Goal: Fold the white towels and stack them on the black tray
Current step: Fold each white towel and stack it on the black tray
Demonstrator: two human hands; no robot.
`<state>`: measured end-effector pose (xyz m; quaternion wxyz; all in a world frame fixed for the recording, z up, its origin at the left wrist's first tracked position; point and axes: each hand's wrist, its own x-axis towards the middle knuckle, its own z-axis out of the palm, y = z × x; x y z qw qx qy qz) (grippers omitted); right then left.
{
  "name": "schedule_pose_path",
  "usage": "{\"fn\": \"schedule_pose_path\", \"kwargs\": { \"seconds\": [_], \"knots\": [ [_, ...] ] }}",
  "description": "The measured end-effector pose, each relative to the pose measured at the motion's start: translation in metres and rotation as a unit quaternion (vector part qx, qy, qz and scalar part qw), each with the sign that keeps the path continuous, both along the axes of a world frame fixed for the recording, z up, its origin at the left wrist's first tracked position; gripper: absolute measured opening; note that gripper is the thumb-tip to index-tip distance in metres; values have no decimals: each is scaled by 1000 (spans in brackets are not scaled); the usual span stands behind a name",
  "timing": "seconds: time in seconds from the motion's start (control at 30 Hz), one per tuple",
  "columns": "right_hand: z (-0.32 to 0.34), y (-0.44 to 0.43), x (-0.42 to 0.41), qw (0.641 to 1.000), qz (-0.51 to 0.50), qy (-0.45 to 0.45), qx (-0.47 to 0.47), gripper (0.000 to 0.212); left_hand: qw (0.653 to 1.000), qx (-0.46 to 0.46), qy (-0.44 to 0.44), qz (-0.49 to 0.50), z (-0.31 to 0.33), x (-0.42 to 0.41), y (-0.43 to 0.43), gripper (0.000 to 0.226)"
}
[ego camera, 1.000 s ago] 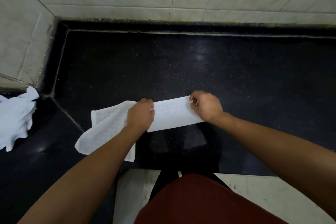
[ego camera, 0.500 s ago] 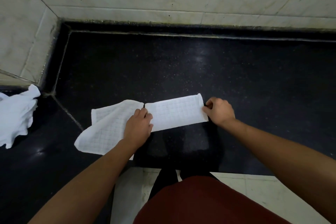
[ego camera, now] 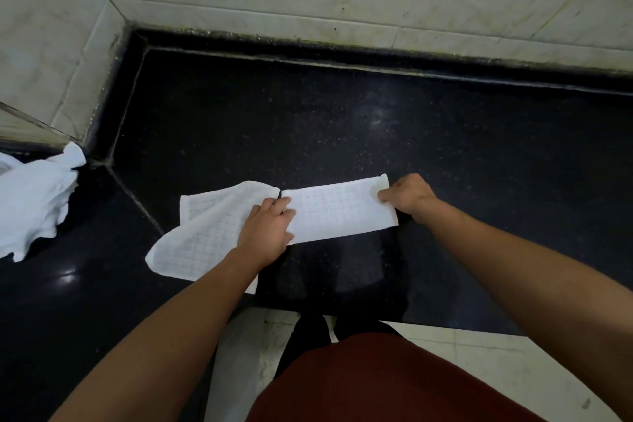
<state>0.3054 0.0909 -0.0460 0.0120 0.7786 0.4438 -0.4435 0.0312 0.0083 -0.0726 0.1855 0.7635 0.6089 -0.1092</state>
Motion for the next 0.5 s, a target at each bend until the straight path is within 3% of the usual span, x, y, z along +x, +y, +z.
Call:
{"fn": "schedule_pose_path", "kwargs": {
  "seconds": [0.1, 0.3, 0.5],
  "knots": [
    [20, 1, -12, 996, 68, -14, 50, 15, 1000, 17, -12, 19, 5, -3, -1, 46],
    [29, -6, -90, 989, 101, 106, 38, 15, 990, 47, -52, 123, 16, -39, -15, 39],
    [-2, -18, -160, 983, 168, 68, 20, 20, 982, 52, -56, 173, 23, -69, -36, 35]
  ]
}}
